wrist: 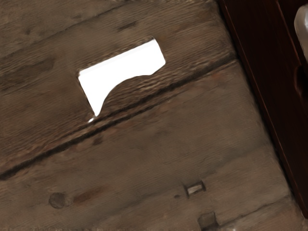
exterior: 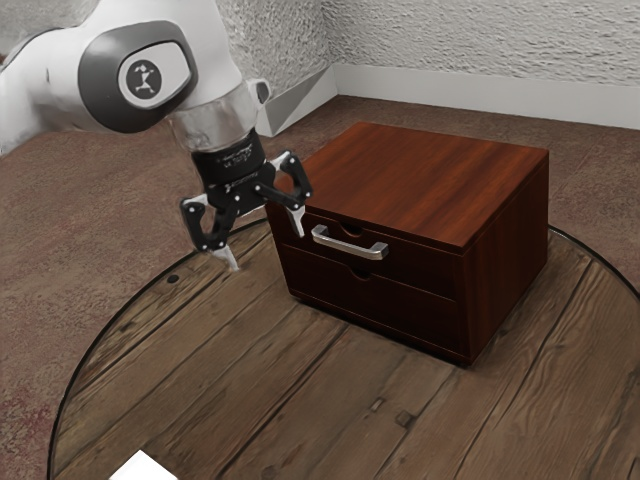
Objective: Pull the drawer handle with one arm to open the drawer
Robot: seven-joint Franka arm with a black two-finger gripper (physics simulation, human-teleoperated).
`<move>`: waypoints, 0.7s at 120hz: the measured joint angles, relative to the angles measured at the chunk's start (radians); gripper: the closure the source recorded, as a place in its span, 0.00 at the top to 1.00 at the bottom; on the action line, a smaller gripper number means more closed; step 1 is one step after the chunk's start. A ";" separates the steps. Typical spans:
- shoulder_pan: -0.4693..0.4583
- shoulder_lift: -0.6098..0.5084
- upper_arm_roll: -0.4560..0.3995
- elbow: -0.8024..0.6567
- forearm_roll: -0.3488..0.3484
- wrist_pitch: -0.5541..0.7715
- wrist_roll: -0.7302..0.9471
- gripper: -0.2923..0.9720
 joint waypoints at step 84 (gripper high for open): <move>-0.042 -0.206 -0.025 -0.362 0.173 0.570 -0.571 0.71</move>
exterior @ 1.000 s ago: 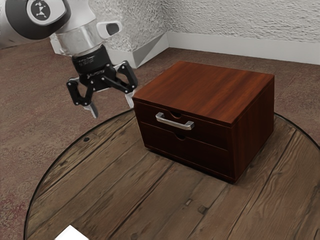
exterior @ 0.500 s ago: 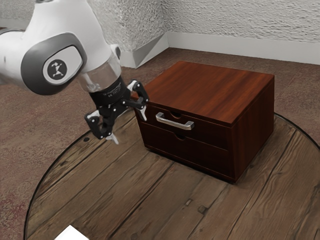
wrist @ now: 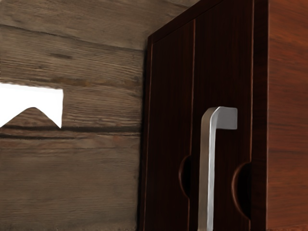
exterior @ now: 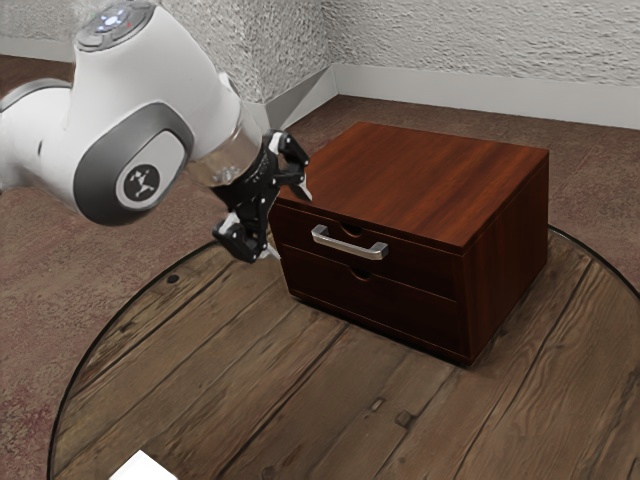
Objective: Pull the drawer handle with one arm to open the drawer
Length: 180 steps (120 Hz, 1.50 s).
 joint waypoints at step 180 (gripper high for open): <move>0.025 0.243 -0.019 0.077 0.087 0.086 -0.190 0.56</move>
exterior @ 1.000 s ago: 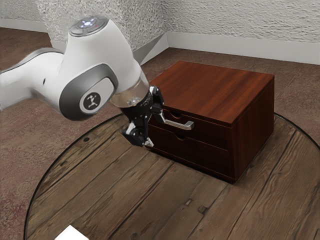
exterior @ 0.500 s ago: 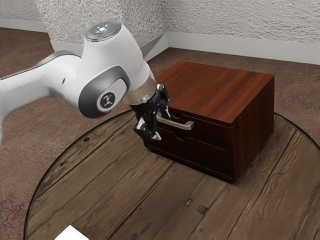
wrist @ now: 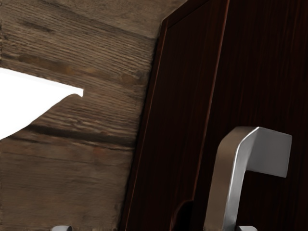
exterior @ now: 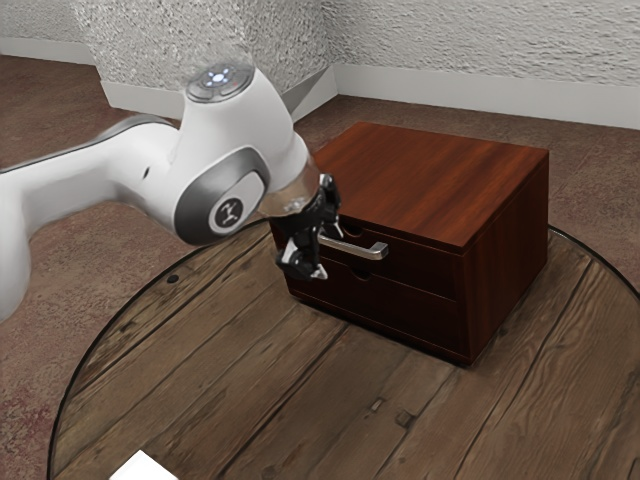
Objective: Pull the drawer handle with one arm to open the drawer
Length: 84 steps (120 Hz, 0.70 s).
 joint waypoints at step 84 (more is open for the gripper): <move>-0.006 -0.114 -0.001 -0.115 -0.007 -0.083 -0.012 0.43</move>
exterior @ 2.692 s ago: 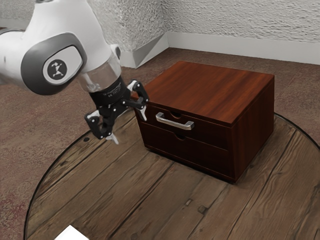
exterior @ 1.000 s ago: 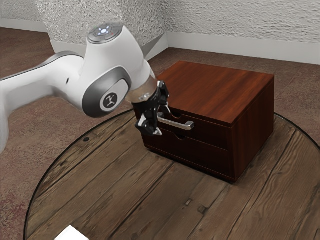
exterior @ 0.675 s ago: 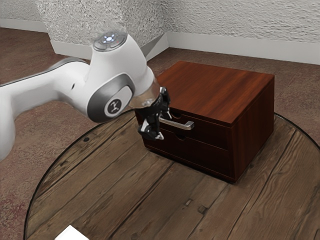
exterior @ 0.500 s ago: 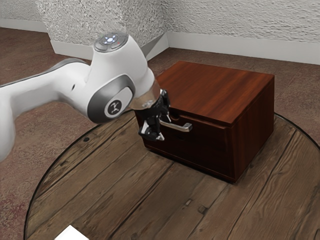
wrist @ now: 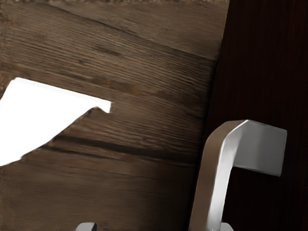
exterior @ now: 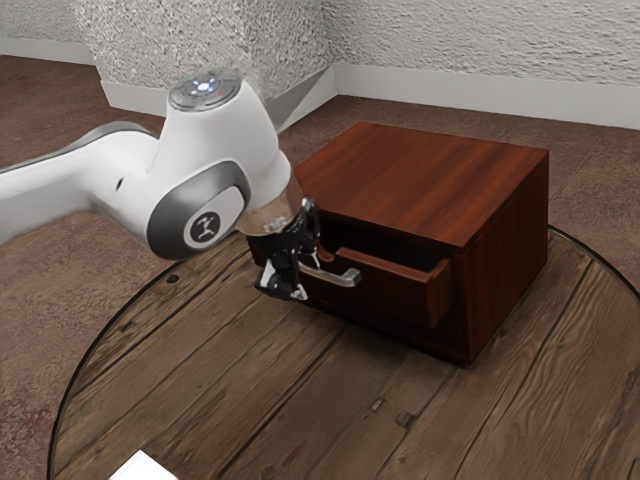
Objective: Pull the drawer handle with one arm to open the drawer
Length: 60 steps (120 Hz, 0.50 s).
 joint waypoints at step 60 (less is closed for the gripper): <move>-0.004 -0.127 0.000 -0.143 -0.018 -0.014 -0.008 0.43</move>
